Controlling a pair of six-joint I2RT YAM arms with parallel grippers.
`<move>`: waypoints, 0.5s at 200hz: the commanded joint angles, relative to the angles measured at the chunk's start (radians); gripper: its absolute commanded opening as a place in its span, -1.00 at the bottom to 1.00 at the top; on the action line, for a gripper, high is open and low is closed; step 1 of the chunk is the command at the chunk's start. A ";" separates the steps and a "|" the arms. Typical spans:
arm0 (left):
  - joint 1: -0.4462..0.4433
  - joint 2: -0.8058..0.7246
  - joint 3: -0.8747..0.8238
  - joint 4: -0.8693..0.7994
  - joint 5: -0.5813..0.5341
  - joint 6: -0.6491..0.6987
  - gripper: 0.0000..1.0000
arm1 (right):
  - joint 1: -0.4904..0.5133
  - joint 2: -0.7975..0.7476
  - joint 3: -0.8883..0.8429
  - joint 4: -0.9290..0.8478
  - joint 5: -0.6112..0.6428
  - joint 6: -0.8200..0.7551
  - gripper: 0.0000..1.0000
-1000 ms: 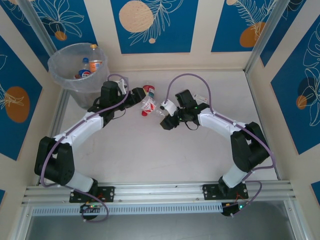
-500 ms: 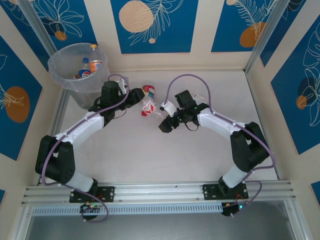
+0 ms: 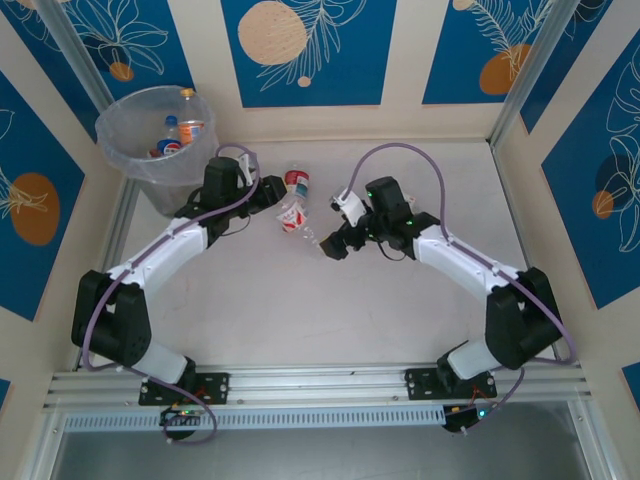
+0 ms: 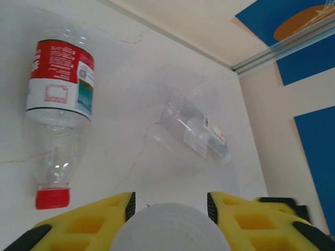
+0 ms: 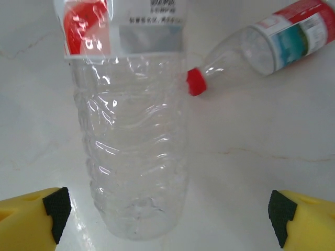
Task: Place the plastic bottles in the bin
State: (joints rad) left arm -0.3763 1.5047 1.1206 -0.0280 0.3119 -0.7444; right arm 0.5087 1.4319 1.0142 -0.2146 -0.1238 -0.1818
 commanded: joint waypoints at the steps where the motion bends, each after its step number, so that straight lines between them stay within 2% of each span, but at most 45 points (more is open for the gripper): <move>1: -0.002 -0.031 0.063 -0.074 -0.025 0.063 -0.24 | -0.019 -0.096 -0.056 0.133 0.090 0.082 0.99; 23: 0.000 -0.035 0.105 -0.117 -0.020 0.102 -0.23 | -0.049 -0.177 -0.094 0.188 0.167 0.178 0.99; 47: 0.002 -0.040 0.159 -0.204 -0.071 0.152 -0.23 | -0.081 -0.251 -0.106 0.169 0.209 0.241 0.99; 74: 0.013 -0.042 0.210 -0.263 -0.061 0.203 -0.22 | -0.109 -0.316 -0.137 0.159 0.204 0.281 0.99; 100: 0.035 -0.022 0.323 -0.393 -0.086 0.269 -0.22 | -0.140 -0.333 -0.118 0.083 0.206 0.355 0.99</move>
State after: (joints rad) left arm -0.3653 1.4940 1.3327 -0.2890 0.2565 -0.5694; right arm 0.3912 1.1164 0.8967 -0.0784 0.0536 0.0757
